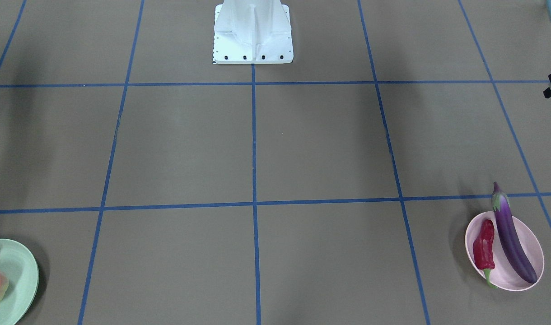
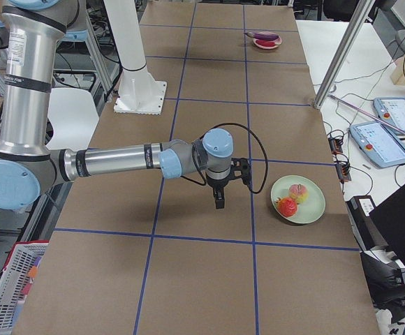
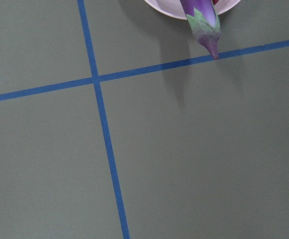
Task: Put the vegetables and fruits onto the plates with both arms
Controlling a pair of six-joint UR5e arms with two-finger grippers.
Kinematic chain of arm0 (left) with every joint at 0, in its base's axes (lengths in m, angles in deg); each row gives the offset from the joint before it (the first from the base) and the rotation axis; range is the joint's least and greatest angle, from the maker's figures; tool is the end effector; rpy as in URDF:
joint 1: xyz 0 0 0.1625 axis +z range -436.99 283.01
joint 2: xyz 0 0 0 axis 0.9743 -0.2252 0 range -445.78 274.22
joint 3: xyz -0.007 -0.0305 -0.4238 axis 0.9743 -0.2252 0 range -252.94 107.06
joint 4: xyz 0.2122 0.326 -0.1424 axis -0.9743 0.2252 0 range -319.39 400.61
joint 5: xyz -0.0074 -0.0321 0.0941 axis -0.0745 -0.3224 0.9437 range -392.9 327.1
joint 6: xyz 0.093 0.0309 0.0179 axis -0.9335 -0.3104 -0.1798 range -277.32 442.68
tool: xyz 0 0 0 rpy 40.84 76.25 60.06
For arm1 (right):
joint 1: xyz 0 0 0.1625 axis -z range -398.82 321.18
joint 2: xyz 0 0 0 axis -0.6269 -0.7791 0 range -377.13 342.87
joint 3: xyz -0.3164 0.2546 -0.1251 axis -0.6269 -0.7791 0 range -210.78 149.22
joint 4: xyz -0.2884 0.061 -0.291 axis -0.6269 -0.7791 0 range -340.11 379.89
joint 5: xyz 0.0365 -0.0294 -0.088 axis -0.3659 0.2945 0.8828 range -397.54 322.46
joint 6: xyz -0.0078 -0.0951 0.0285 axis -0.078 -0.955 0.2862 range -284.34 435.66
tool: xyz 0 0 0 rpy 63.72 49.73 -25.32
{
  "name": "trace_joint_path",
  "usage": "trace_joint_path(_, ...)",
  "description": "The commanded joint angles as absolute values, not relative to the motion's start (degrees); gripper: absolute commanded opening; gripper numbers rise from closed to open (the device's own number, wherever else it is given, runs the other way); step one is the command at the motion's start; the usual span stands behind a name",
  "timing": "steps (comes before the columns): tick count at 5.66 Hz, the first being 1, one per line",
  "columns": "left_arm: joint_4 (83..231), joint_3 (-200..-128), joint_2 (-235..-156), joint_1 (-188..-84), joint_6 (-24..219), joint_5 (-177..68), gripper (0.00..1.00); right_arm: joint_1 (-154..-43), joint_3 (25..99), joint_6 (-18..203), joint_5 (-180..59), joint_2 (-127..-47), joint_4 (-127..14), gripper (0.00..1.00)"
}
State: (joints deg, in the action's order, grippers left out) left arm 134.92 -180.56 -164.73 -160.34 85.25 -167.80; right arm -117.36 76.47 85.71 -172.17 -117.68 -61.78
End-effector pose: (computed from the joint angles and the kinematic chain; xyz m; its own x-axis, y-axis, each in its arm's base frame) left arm -0.0141 -0.4239 0.5850 0.6926 0.1706 -0.7009 -0.0827 0.9840 0.1577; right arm -0.0227 -0.4304 0.5771 0.6846 -0.1497 0.7134 0.0733 0.9879 0.1369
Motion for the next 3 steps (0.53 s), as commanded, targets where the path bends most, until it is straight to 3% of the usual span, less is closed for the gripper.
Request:
trace_joint_path(1, 134.65, -180.43, -163.74, -160.75, 85.23, -167.64, 1.0, -117.75, 76.71, 83.83, -172.19, -118.9, -62.37, 1.0)
trace_joint_path(3, 134.65, -180.87, -163.74, -160.66, 87.32, -167.46, 1.0, -118.01, 76.62, 78.86, -172.19, -118.47, -66.3, 1.0)
